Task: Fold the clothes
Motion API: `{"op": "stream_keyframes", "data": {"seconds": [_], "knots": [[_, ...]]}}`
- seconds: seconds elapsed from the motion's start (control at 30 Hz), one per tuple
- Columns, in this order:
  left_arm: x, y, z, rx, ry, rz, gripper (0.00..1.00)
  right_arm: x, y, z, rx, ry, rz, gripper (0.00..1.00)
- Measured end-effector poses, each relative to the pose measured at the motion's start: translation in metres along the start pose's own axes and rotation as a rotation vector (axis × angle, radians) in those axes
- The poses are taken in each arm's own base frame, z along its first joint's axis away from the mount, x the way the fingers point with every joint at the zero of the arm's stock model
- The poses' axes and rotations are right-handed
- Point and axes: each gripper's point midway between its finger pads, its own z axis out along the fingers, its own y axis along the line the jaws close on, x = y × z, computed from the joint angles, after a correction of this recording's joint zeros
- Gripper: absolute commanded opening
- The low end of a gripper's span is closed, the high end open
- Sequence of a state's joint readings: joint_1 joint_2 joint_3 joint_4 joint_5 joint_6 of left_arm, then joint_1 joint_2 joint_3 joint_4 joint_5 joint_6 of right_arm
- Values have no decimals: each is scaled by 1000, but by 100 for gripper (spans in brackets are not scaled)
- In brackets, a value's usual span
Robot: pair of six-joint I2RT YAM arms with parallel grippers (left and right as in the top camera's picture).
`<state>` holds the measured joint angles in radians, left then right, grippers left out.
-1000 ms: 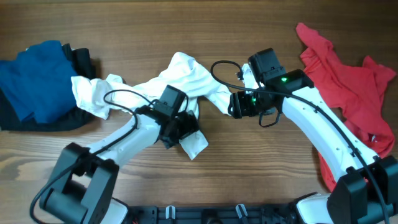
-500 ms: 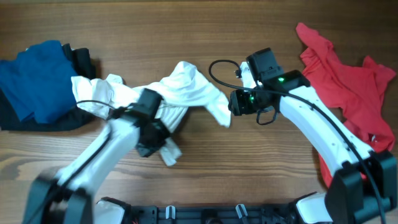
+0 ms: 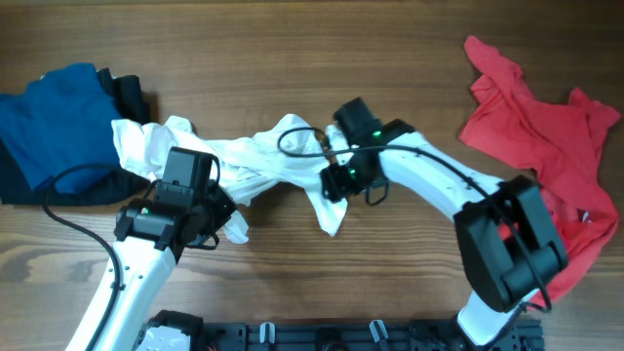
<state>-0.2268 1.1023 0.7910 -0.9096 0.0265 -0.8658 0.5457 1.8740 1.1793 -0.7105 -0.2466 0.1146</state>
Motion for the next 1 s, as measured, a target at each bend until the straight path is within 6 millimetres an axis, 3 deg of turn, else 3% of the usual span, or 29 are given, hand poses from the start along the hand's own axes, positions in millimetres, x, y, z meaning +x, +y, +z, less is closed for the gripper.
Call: {"op": "stream_keyframes", "data": {"seconds": [0.13,0.2,0.23,0.3,0.53,0.63,0.77,0.93,0.97,1.0], "knots": [[1,1,0,-4,2,0,4,-6,12,7,-8,-22,-30,72],[1,2,0,-7,3,0,4,-9,10,12,2,-28,-3,62],[1,2,0,-7,3,1,4,-9,9,13,3,-27,6,49],[1,2,0,-10,3,1,4,-10,8,17,9,-28,20,4],[-1,9,0,-43,-11,8,4,-3,4,20,19,6,57,4],[-2,14,-1,-69,-24,12,4,13,-12,10,91,68,110,4],[-4,31,-2,-150,-47,19,4,22,-60,-35,250,72,230,4],[-17,49,-7,-250,-129,28,4,-12,-135,-154,346,-233,397,4],[-20,51,-8,-260,-143,29,4,-12,-150,-178,360,-293,424,10],[-23,52,-9,-267,-163,29,4,-8,-162,-196,371,-330,448,24]]}}
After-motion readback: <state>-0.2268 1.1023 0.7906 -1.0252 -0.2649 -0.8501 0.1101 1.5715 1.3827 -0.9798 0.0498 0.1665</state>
